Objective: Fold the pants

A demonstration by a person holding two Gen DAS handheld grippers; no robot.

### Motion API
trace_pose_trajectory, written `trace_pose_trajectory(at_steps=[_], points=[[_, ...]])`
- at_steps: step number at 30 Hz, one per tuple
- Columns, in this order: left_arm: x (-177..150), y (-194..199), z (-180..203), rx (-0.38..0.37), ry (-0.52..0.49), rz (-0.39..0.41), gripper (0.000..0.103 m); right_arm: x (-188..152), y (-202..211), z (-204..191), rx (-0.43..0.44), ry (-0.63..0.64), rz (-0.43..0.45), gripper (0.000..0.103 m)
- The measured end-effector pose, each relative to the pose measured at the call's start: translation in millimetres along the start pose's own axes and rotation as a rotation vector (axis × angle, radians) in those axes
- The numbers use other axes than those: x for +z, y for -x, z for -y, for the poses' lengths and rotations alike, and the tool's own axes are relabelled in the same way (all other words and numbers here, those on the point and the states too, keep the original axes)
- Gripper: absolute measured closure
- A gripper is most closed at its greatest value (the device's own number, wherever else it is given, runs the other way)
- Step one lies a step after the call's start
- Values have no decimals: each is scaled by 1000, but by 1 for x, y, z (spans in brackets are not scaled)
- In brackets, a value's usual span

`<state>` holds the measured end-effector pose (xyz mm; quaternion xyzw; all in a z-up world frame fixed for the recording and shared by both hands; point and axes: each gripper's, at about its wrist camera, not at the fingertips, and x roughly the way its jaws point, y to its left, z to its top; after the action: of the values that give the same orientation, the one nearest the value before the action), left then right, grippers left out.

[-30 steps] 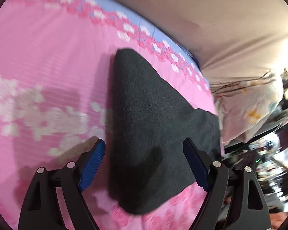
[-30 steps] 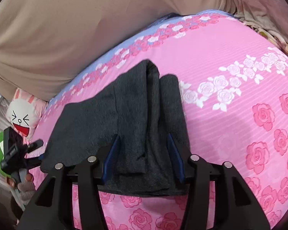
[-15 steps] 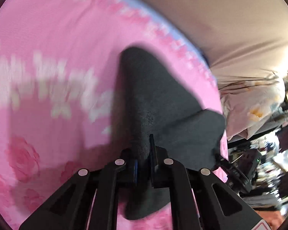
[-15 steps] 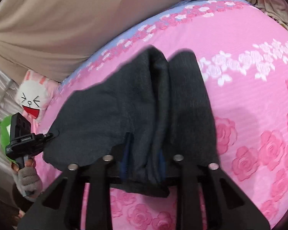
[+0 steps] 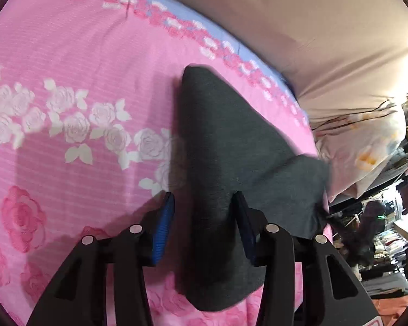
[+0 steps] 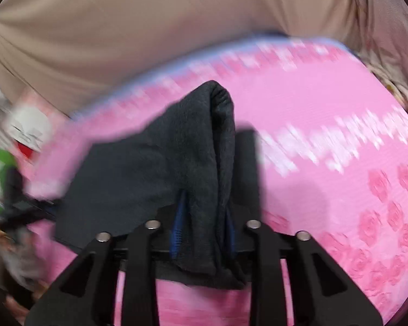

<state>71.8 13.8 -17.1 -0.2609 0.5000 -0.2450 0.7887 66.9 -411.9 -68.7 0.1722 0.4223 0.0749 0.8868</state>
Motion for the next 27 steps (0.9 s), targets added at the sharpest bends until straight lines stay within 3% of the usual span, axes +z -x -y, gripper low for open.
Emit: trace_pose_trajectory(at_steps=[1,4,7,10,13,15,16,17,18,20,24,26,27], points=[[1,0,-1,-3,5,1,60,-1,6,2,20,-31,7,72],[4,8,-6,0,40,3,60,4,42,-14,-77,-3,109,69],[15,36,5,-33,22,89,60,21,60,-45,-4,72,154,77],[30,42,32,-63,-29,132,57,36,43,-81,122,147,119,94],[38,14,57,-2,-89,98,54,49,-4,-101,136,170,61,94],[42,-17,62,54,-107,47,52,58,-34,-91,21,163,50,94],[43,-29,60,88,-106,29,51,59,-45,-78,-94,148,50,103],[44,-40,55,126,-98,16,51,58,-57,-58,-93,110,27,103],[44,-51,49,133,-88,1,52,55,-58,-39,17,45,29,103],[44,-50,47,131,-100,41,50,51,-50,-25,94,-36,12,103],[43,-50,48,156,-114,48,50,42,-24,-43,107,33,24,100],[42,-46,48,135,-100,51,50,32,-27,-39,18,56,-6,103],[39,-36,46,115,-82,58,48,26,-22,-30,29,26,-12,103]])
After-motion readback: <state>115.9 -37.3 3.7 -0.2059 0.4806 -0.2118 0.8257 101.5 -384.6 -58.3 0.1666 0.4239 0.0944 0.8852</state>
